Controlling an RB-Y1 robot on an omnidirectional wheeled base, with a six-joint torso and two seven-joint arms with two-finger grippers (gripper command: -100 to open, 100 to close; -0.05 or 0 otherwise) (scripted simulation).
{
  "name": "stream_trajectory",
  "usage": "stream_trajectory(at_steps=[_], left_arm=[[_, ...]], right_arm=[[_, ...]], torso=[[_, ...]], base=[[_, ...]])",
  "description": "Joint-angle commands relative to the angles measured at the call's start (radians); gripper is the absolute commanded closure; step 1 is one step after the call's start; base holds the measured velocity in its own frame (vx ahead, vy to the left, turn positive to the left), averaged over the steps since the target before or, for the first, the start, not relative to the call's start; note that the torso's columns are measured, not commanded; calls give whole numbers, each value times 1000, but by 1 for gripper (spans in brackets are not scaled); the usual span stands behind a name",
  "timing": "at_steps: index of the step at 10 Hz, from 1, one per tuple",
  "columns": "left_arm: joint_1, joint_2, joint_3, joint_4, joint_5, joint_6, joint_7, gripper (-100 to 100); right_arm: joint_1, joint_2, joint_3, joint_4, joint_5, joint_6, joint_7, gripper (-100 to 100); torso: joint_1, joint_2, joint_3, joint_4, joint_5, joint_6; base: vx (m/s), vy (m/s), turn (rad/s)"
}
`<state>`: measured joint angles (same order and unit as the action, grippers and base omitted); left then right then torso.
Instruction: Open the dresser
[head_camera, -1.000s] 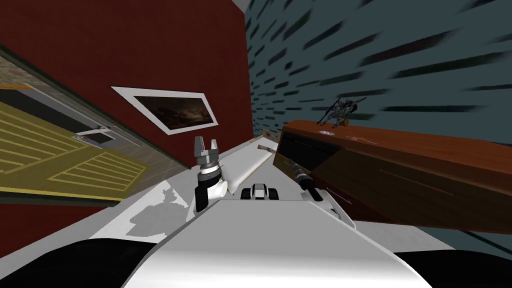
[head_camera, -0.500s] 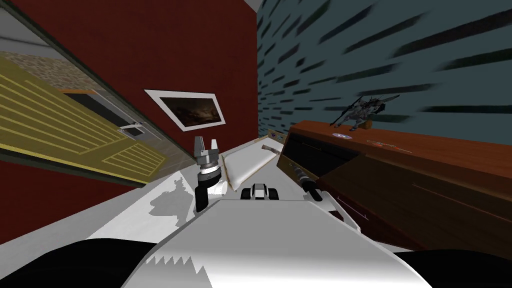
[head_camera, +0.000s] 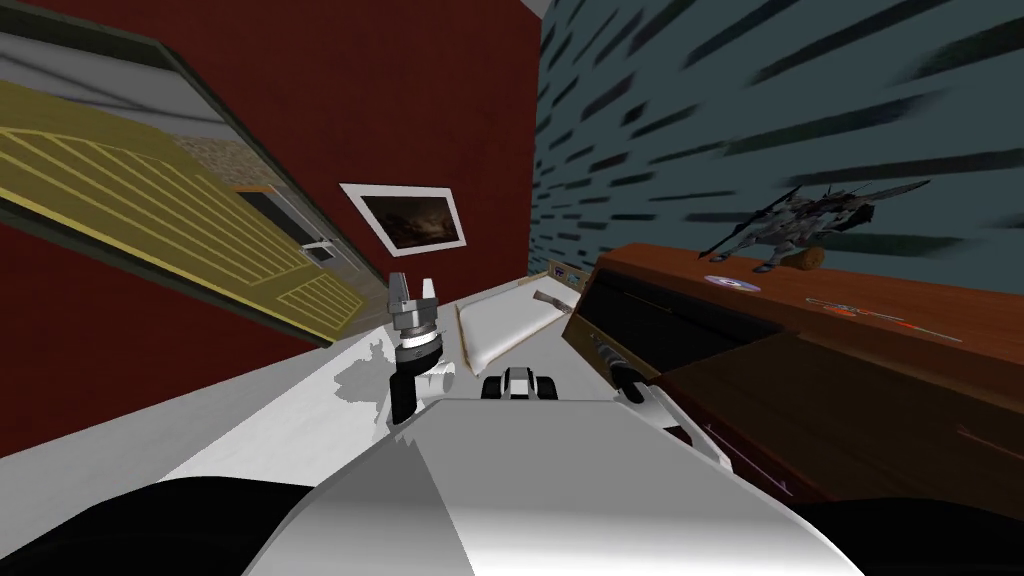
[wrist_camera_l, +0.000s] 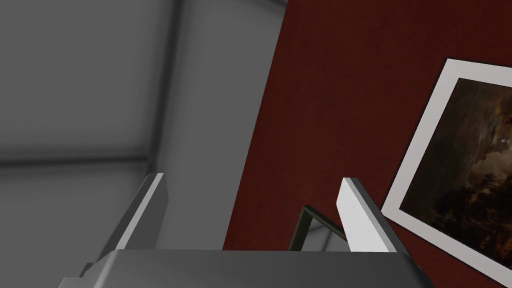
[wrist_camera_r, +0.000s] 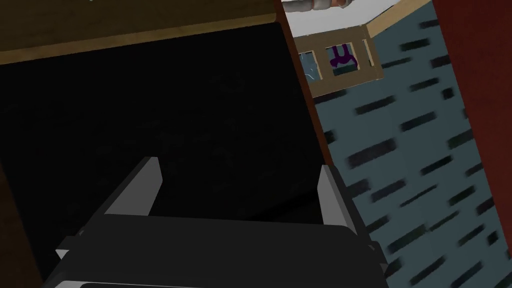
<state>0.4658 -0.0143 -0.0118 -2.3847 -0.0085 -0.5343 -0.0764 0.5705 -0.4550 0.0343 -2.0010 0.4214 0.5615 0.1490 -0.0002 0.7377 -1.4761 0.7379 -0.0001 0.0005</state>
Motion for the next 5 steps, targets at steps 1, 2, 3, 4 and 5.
stream_trajectory(at_steps=[1, 2, 3, 4, 5], left_arm=[[0, 0, 0, 0, 0, 0, 0, 0], [0, 0, 0, 0, 0, 0, 0, 0], [0, 0, 0, 0, 0, 0, 0, 0], [0, 0, 0, 0, 0, 0, 0, 0], [0, 0, 0, 0, 0, 0, 0, 0]], right_arm=[[-3, -25, -2, 53, 42, 78, 21, -100], [-3, -25, -2, 53, 42, 80, 21, -100], [2, -49, -4, 89, 76, 121, 39, -100], [2, -49, -4, 89, 76, 139, 39, -100], [6, -72, -5, 126, 110, 181, 57, -100]], torso=[[0, 0, 0, 0, 0, -1], [0, 0, 0, 0, 0, 1], [0, 1, 0, 0, 0, 0], [0, 0, 0, 0, 0, -1], [0, 0, 0, 0, 0, 0]], base=[[16, 2, 136], [7, 1, -37], [11, 7, 202], [14, 2, 230], [27, 8, 243]])
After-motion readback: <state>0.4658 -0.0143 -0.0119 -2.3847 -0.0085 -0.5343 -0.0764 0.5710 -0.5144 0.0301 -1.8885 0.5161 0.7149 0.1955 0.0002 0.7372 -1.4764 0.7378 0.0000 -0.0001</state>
